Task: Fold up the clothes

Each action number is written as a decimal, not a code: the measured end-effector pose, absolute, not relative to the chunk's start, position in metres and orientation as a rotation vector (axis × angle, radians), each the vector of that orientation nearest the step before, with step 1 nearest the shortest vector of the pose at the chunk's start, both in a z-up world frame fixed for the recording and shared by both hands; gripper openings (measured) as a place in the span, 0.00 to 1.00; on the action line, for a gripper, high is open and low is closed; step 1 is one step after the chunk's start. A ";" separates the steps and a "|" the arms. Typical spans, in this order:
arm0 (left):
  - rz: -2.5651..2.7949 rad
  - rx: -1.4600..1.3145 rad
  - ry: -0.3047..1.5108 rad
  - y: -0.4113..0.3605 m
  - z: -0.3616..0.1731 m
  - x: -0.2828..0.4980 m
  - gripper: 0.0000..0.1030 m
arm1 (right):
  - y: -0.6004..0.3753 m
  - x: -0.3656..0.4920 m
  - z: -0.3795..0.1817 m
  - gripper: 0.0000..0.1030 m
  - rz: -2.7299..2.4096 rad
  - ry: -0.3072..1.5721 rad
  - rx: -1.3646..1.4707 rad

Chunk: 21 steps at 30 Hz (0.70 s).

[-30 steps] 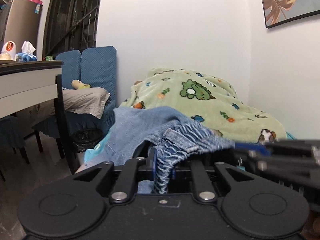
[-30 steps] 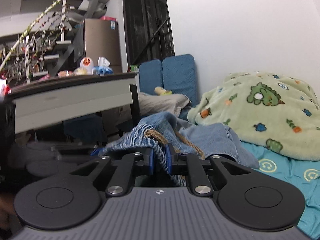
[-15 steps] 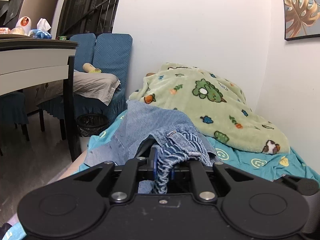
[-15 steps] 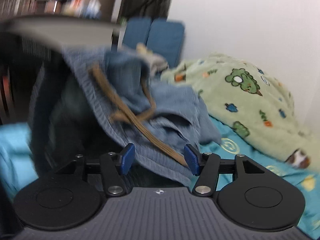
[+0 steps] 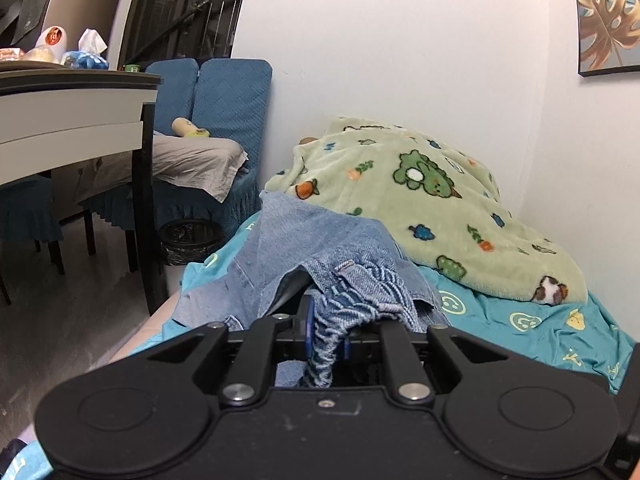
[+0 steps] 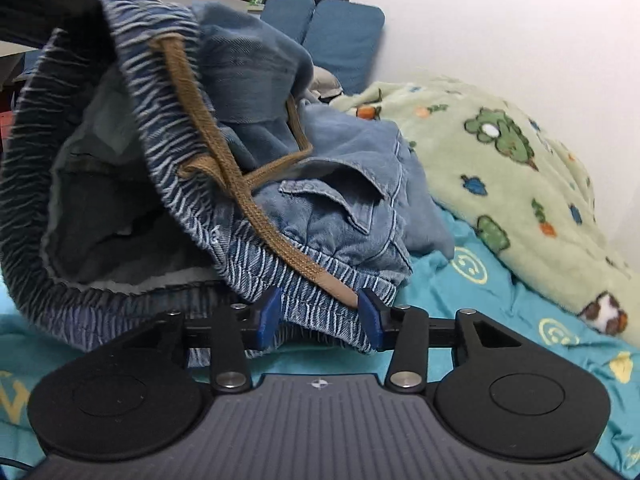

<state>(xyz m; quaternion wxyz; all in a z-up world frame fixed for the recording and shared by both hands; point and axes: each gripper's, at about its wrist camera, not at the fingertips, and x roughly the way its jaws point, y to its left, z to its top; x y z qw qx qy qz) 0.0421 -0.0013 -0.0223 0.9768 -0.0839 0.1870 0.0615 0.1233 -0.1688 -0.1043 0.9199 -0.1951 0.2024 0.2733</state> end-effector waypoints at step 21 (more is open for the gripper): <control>0.105 -0.084 0.425 -0.020 -0.032 0.051 0.16 | -0.225 0.180 -0.125 0.42 0.296 0.483 0.116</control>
